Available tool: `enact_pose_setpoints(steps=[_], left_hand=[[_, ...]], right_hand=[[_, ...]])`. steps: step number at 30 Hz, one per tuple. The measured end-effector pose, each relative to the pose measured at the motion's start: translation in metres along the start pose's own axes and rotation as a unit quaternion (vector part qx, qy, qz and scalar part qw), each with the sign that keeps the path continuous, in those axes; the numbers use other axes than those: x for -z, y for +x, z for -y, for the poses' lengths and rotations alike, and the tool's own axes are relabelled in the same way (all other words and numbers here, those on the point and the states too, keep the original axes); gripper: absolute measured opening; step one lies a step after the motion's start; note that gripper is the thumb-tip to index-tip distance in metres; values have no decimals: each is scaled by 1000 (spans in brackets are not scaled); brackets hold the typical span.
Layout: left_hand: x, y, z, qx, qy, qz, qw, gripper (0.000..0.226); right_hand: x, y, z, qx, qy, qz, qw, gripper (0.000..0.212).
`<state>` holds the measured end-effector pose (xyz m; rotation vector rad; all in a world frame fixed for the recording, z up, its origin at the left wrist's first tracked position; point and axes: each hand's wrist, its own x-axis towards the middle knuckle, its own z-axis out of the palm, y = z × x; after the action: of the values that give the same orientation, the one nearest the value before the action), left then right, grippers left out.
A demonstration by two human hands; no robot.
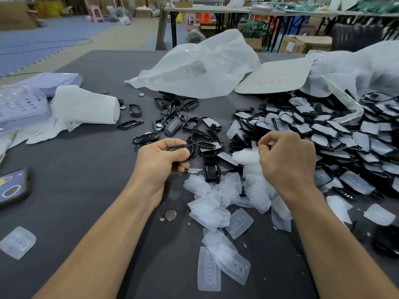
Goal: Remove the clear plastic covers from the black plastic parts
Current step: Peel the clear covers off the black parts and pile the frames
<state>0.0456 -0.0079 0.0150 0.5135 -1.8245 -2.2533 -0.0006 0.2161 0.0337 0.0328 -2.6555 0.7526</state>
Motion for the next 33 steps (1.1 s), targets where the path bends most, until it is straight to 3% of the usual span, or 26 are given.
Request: enact_pose_setpoints(steps=[2, 5, 7, 10, 13, 16, 19, 25, 33], left_hand=[[0, 0, -1, -7, -2, -11, 1000, 23], [1, 1, -2, -17, -12, -36, 999, 22], [1, 1, -2, -18, -22, -47, 999, 21], [3, 1, -1, -18, -20, -51, 998, 20], [4, 2, -1, -16, -15, -54, 998, 21], [4, 3, -1, -16, -15, -57, 998, 22], [4, 4, 0, -16, -8, -55, 998, 22], [5, 3, 1, -14, -2, -51, 999, 22], [4, 2, 0, -8, 2, -28, 1000, 23]], right_hand=[[4, -4, 7, 57, 41, -11, 997, 18], [0, -23, 32, 128, 157, 106, 973, 13], [-12, -36, 48, 154, 147, 204, 956, 10], [-26, -48, 62, 179, 55, 259, 948, 15], [-28, -52, 67, 195, 6, 244, 950, 16], [-25, -53, 68, 187, 4, 245, 951, 35], [-21, -55, 70, 192, -5, 240, 952, 17], [-23, -61, 77, 203, -43, 201, 957, 18], [-19, -54, 67, 88, 199, 186, 958, 17]])
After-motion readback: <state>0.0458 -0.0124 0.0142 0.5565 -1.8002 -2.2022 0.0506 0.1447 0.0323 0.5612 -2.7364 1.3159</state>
